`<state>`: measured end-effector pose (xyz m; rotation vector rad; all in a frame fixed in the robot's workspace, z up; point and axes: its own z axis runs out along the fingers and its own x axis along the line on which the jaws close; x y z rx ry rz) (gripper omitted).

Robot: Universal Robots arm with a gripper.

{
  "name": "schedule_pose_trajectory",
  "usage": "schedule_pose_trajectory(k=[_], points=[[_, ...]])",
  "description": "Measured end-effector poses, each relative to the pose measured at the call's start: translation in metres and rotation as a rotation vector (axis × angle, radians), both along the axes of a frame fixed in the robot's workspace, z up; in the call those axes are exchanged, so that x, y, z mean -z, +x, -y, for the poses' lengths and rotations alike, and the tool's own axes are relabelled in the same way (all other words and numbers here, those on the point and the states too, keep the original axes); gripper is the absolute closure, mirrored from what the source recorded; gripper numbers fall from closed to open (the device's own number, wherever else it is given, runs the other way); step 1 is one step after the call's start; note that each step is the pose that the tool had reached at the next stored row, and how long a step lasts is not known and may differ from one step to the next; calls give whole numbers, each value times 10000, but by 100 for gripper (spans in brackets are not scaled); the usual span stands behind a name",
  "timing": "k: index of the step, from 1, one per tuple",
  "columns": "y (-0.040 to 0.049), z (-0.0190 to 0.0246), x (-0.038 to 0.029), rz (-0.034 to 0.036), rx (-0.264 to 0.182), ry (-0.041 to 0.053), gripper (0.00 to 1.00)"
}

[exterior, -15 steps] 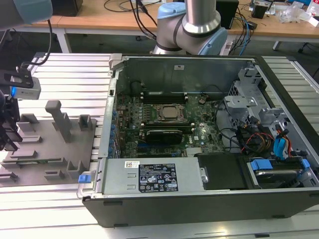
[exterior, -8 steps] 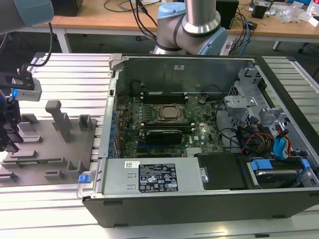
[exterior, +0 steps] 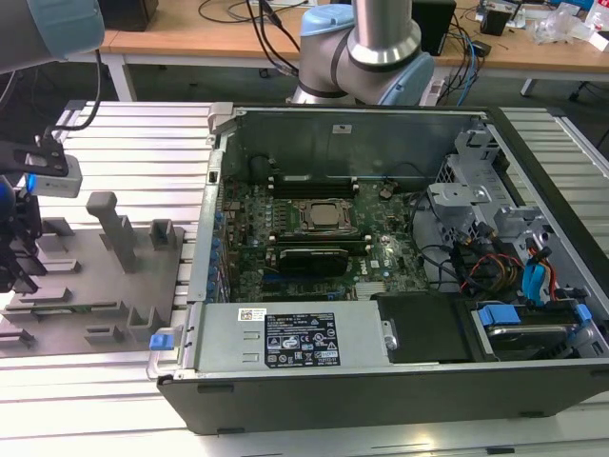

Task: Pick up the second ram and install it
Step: 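Pick up the second ram and move it above second insertion slot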

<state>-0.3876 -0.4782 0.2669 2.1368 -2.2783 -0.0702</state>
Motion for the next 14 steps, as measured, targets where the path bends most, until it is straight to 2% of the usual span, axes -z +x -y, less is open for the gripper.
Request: schedule_pose_trajectory(k=[14], points=[[0,0,110,1,1,1,70]])
